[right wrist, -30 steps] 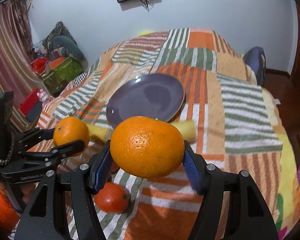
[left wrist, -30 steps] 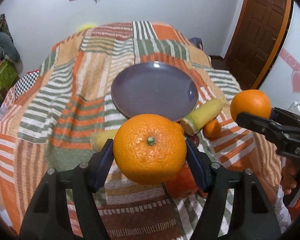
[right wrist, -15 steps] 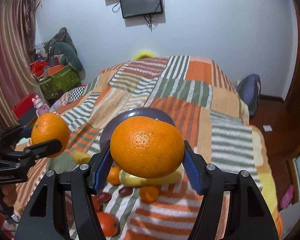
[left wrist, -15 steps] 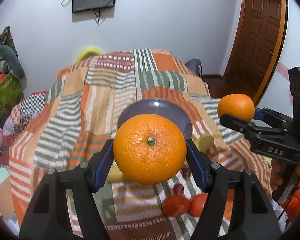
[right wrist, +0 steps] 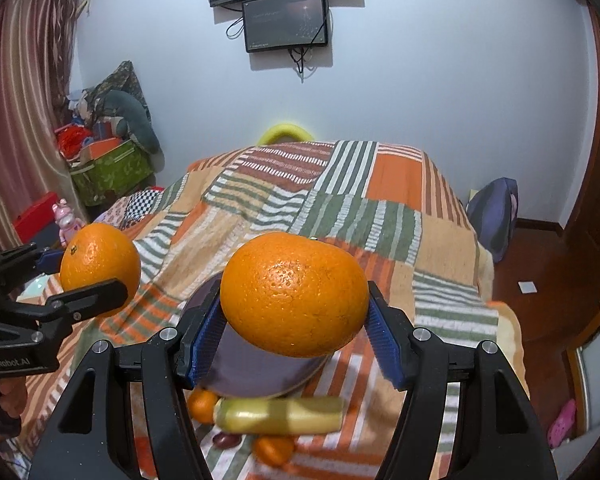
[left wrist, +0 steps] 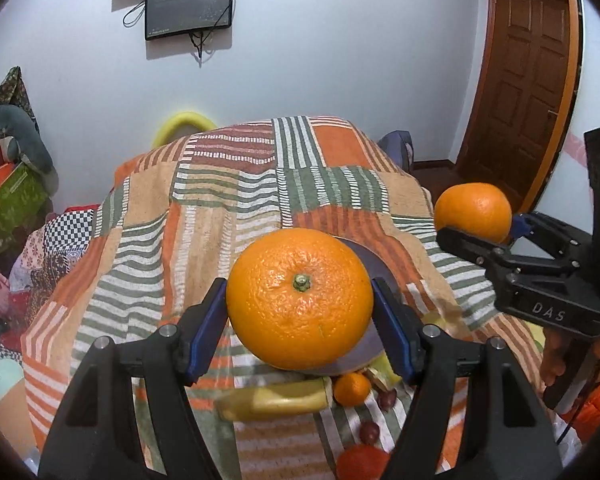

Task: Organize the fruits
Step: 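Lift both held oranges and carry them over the purple plate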

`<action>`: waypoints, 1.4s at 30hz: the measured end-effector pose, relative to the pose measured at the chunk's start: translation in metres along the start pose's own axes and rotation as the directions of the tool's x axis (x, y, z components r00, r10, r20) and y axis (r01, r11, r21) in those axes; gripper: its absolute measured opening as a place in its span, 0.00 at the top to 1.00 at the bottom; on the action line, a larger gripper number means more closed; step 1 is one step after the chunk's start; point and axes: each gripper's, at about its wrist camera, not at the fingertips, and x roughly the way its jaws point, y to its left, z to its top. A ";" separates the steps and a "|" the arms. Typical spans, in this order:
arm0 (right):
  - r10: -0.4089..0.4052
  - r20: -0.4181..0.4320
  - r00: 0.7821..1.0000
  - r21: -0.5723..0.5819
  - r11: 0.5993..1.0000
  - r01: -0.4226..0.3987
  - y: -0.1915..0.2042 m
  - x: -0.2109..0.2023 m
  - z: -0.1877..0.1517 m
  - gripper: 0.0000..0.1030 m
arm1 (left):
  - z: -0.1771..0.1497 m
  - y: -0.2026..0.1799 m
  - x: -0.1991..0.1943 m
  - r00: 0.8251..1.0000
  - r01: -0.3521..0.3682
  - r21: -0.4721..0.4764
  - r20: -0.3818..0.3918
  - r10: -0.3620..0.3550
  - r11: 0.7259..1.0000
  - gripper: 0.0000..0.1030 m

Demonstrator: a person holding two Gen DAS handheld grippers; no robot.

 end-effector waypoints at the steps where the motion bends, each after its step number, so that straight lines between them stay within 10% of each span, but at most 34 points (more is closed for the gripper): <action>1: -0.004 0.002 1.000 -0.003 1.000 0.004 -0.001 0.002 0.002 0.40 | 0.002 0.001 0.004 1.000 -0.005 -0.001 -0.003 0.005 1.000 0.33; 17: 0.035 -0.105 0.994 -0.026 0.999 -0.038 -0.006 0.075 0.001 0.40 | 0.018 0.021 0.096 0.989 -0.019 -0.013 -0.147 0.017 1.000 0.33; 42: 0.031 -0.366 0.930 -0.083 0.994 -0.066 -0.010 0.145 -0.022 0.38 | 0.008 0.032 0.188 0.920 0.004 -0.050 -0.390 -0.024 0.999 0.32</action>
